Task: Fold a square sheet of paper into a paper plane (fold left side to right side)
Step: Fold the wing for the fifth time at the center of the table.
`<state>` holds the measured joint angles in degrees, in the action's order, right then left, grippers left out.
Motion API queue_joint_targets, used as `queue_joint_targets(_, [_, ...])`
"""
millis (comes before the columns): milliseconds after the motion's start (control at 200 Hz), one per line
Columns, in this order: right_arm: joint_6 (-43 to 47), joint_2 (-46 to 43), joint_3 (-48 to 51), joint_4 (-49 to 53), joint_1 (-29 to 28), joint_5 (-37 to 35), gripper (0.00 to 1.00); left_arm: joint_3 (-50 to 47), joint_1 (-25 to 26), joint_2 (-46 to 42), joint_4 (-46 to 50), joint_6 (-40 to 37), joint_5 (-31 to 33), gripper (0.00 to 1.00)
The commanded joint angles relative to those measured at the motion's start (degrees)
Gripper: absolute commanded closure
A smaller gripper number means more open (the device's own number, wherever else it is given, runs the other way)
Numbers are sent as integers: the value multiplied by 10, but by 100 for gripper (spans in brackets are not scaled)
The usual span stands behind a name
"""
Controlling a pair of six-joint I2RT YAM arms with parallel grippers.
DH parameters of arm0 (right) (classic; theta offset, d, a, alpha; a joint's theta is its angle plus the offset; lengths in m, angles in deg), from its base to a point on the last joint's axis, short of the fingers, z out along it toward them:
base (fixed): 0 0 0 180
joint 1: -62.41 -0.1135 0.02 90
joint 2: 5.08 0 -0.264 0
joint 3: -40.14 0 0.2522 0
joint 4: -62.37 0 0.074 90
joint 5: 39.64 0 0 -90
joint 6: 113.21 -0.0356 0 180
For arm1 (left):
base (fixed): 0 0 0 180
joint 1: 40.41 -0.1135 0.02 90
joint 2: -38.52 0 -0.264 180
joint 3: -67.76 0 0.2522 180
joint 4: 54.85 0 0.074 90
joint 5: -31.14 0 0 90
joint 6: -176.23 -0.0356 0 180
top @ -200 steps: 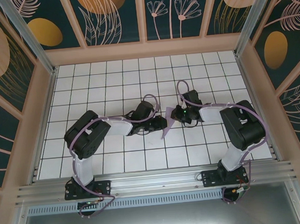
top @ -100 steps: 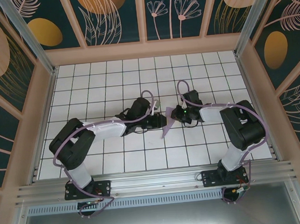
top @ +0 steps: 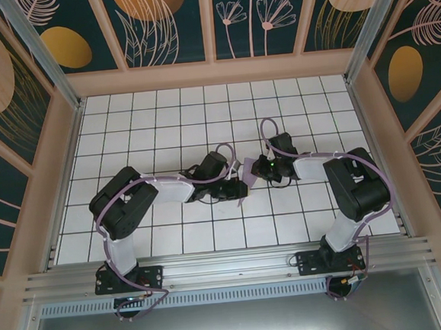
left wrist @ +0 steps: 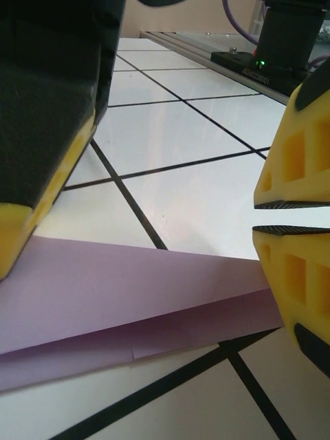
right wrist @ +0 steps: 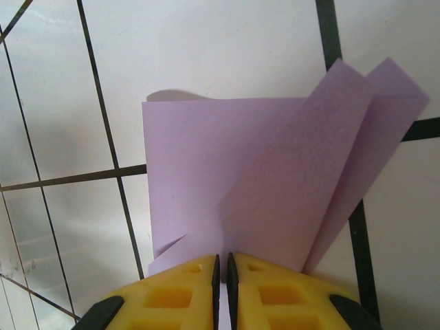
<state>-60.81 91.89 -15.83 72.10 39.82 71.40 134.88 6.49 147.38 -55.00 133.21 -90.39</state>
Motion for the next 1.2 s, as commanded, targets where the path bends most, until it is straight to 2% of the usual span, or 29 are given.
queue_joint_targets(0, [5, 21, 6, 38, 5, -19, 85, 5, 2, 17, -3, -12, -4, 81])
queue_joint_targets(440, [13, 11, 6, 28, 6, -15, 85, -3, 3, 27, 29, -17, 32, 82])
queue_joint_targets(641, [22, -57, 29, -50, 13, 29, 89, -27, 2, 38, 24, -16, 41, 89])
queue_joint_targets(916, [38, -156, 82, -57, 6, 59, 90, -30, 5, 52, 23, -20, 42, 91])
queue_joint_targets(1196, [29, -119, 81, -76, -42, 64, 89, -25, 6, 51, 31, -23, 45, 91])
